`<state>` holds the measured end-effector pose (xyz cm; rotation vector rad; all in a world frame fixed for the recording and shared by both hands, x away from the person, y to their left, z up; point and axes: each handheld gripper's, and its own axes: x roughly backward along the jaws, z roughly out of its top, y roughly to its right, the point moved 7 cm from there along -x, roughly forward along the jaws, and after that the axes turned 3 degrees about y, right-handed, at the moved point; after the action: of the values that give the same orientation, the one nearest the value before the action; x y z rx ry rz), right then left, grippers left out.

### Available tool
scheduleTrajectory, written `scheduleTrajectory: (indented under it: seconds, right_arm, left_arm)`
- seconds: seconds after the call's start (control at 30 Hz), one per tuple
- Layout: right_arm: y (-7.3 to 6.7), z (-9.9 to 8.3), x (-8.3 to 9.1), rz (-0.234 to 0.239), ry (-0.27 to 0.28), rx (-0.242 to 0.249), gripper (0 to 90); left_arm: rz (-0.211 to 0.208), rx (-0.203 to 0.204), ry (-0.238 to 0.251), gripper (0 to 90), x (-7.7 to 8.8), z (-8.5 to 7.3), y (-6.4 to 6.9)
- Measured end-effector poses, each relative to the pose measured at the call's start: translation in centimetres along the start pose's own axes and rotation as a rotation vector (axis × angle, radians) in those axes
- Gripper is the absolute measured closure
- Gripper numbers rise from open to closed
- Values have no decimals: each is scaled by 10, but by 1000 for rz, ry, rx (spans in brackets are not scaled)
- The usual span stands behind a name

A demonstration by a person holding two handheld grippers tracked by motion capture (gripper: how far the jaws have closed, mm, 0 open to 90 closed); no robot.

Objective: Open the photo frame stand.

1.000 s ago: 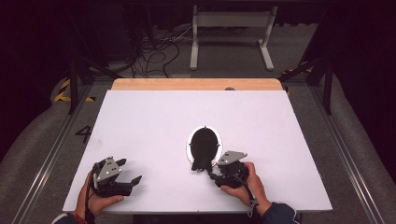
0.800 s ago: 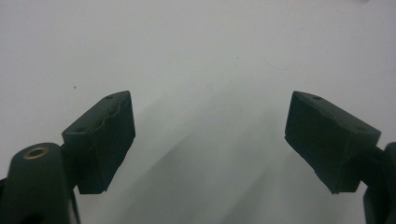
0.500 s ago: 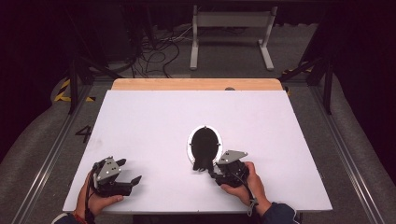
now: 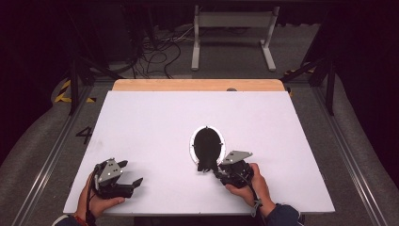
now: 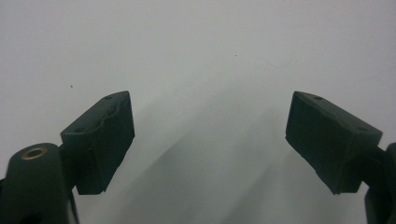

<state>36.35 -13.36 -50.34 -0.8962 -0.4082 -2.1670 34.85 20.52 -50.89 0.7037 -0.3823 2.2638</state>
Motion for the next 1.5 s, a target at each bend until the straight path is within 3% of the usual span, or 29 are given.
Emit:
scheduleTrajectory:
  seconds: [0.23, 0.33, 0.47, 0.6, 0.87, 0.97, 1.17, 1.5]
  right_arm:
    - [1, -1, 2, 6, -2, -9, 720]
    - [1, -2, 3, 22, -10, -24, 805]
    - [2, -1, 3, 38, 2, -36, 805]
    - [2, 0, 3, 40, 30, -44, 782]
    - [8, 6, 2, 118, 84, -87, 639]
    - [9, 9, 0, 181, 97, -130, 559]
    - [14, 14, -5, 284, 109, -228, 490]
    - [33, 20, -9, 369, 163, -411, 499]
  left_arm:
    - [0, 1, -3, 159, 0, 0, 1]
    - [-2, 1, -3, 159, -1, 0, 1]
    - [-4, -2, -8, 158, -1, 0, 2]
    - [-8, -7, -3, 158, -1, 0, 2]
    - [-15, -13, -6, 157, -2, 1, 4]
    - [-13, -11, -10, 156, -3, 1, 4]
    - [-15, -23, -15, 154, -6, 3, 5]
    - [-13, -33, -27, 153, -12, 7, 8]
